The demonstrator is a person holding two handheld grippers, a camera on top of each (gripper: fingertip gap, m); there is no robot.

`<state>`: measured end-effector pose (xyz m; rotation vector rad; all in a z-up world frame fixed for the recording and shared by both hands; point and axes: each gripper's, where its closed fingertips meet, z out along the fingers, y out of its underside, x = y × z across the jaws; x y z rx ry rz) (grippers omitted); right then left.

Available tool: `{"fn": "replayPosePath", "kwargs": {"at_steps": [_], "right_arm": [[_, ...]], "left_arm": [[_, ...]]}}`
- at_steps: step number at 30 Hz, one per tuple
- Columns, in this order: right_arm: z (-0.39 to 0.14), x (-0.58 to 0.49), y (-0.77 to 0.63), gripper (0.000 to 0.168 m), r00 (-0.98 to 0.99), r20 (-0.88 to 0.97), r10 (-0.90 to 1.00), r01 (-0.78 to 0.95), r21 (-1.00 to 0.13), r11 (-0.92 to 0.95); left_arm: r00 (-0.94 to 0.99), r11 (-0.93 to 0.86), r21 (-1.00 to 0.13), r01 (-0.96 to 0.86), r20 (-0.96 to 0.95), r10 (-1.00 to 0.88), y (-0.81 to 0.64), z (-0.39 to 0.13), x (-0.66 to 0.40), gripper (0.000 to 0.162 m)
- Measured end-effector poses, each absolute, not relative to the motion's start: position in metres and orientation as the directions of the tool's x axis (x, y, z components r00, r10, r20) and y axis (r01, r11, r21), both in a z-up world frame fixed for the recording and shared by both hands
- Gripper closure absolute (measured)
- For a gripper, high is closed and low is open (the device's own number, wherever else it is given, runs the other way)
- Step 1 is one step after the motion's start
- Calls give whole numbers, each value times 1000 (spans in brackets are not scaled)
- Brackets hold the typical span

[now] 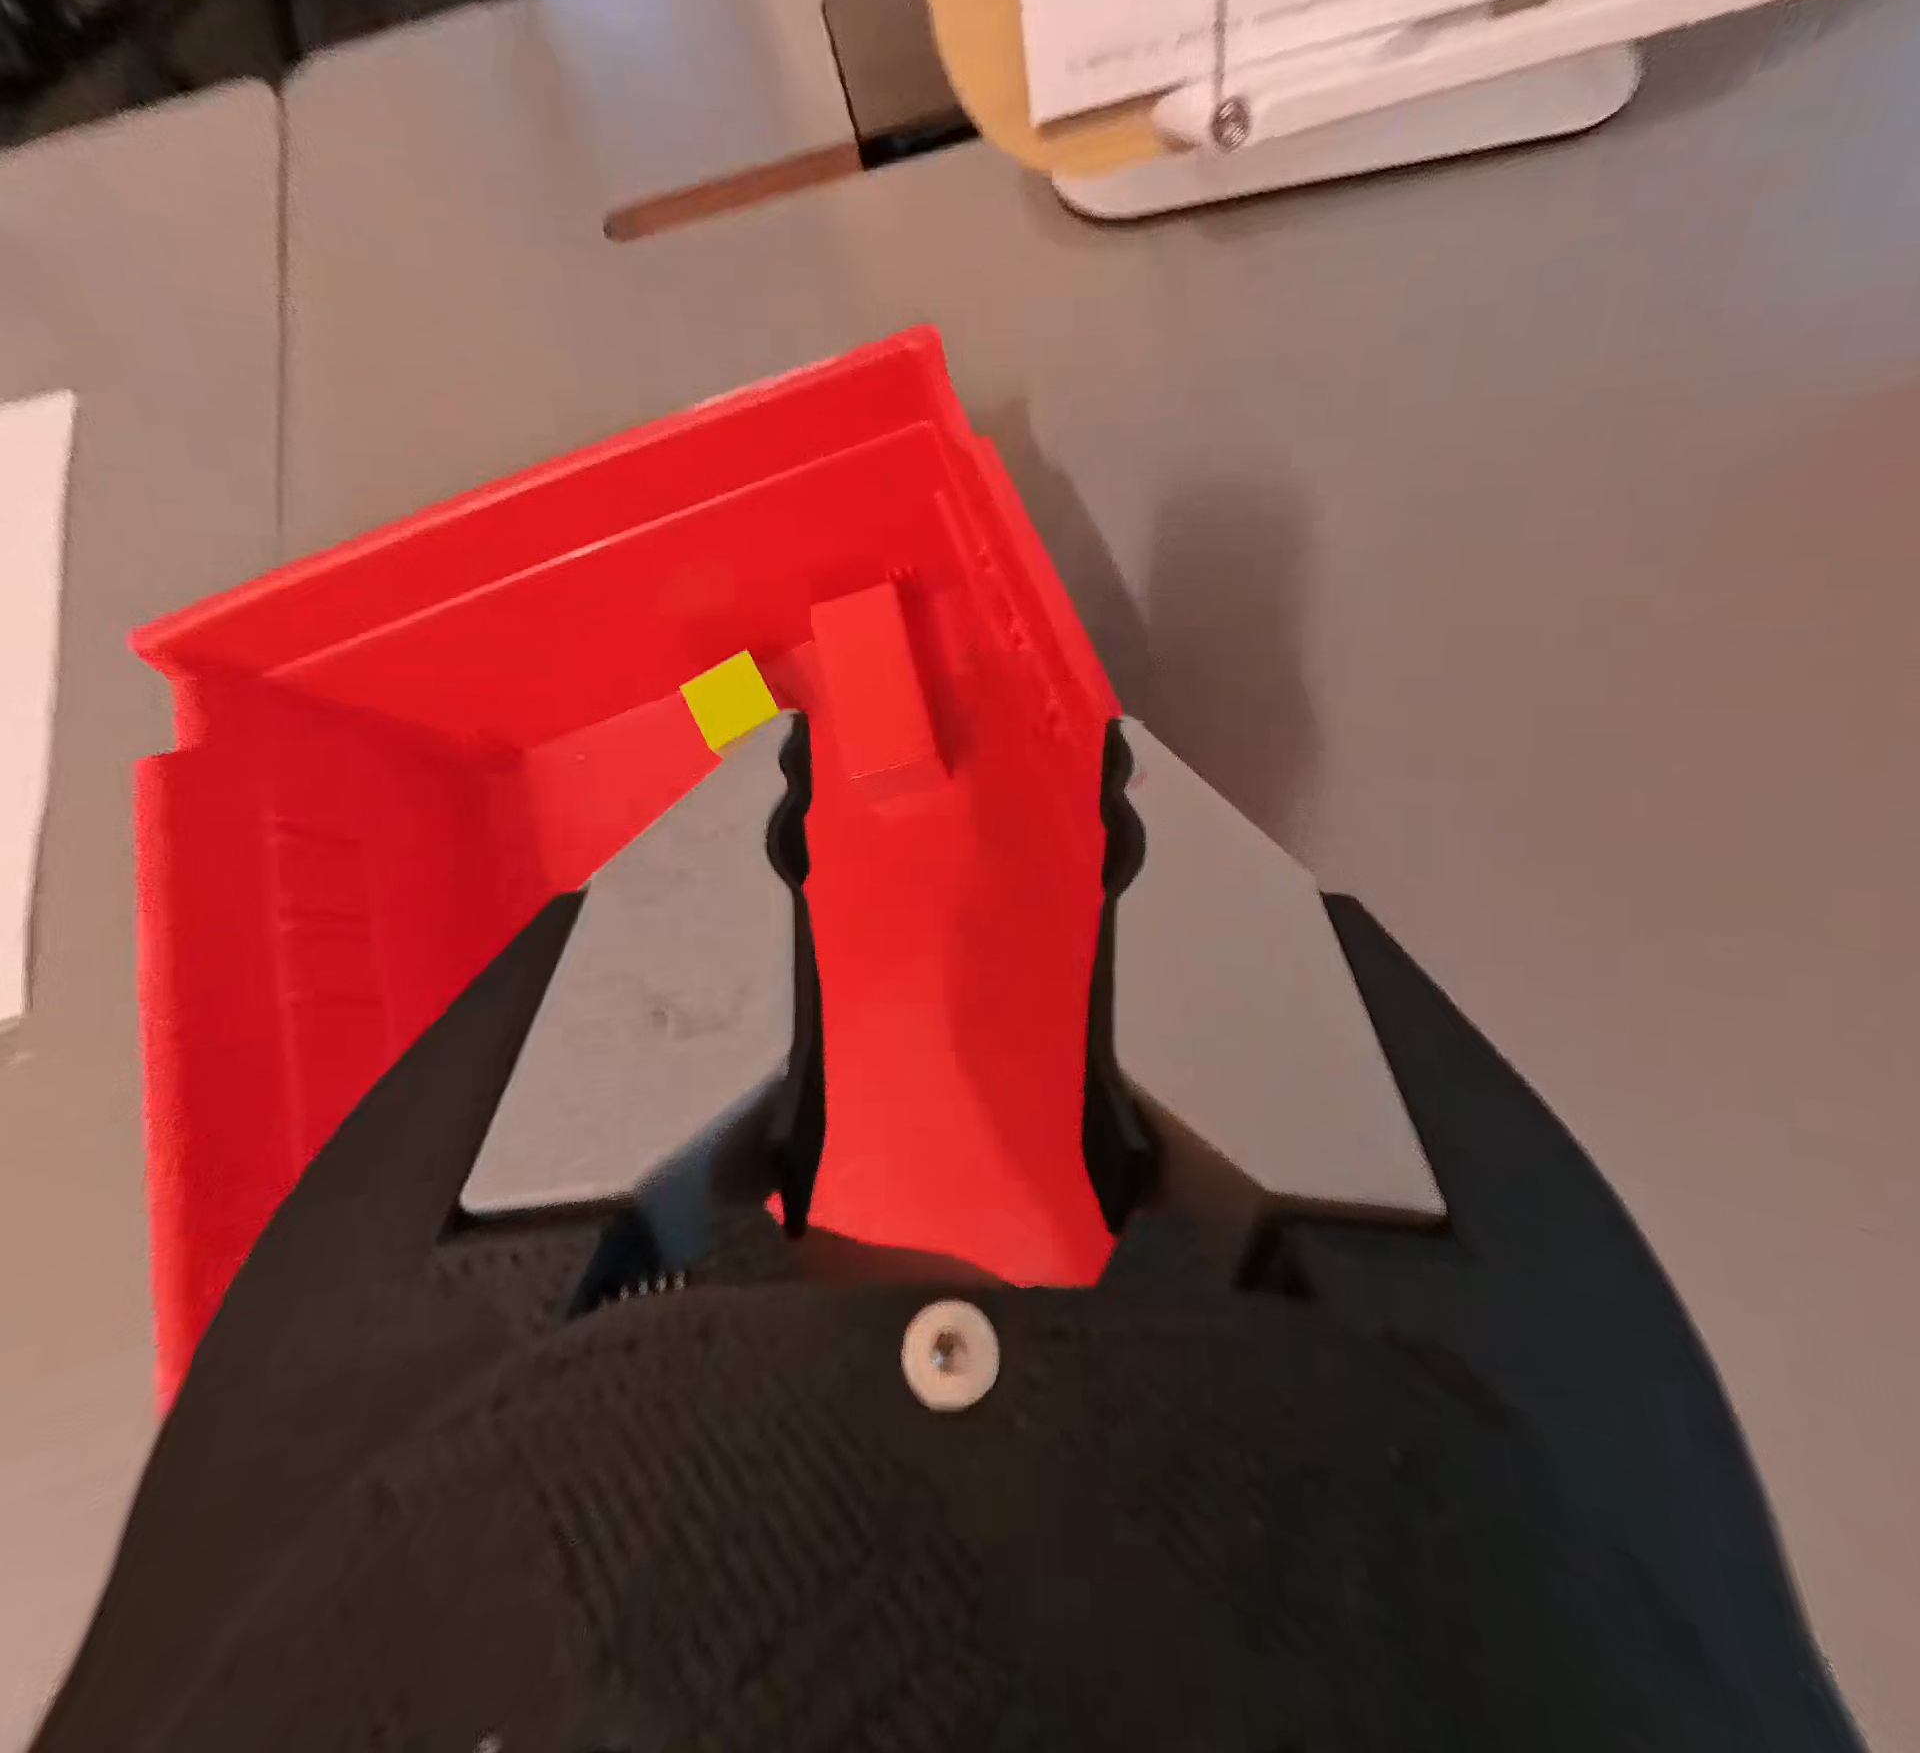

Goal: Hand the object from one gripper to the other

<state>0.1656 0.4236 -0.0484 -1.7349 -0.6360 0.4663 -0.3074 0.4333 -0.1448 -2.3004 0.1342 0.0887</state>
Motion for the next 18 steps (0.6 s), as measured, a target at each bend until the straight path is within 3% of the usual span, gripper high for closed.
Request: {"fn": "replayPosePath", "kwargs": {"at_steps": [5, 12, 18], "right_arm": [[-46, 170, 425, 138, 774, 2, 633, 149, -972, -179], [-50, 165, 427, 138, 769, 21, 639, 175, -968, -180], [-49, 164, 426, 139, 767, 28, 641, 179, -969, -172]], "left_arm": [[1000, -753, -658, -15, -1, -19, 453, -184, -318, 112], [1000, -850, -527, 4, -1, 6, 455, -239, -333, 104], [1000, -843, -538, -9, -8, -5, 458, -258, -338, 130]]}}
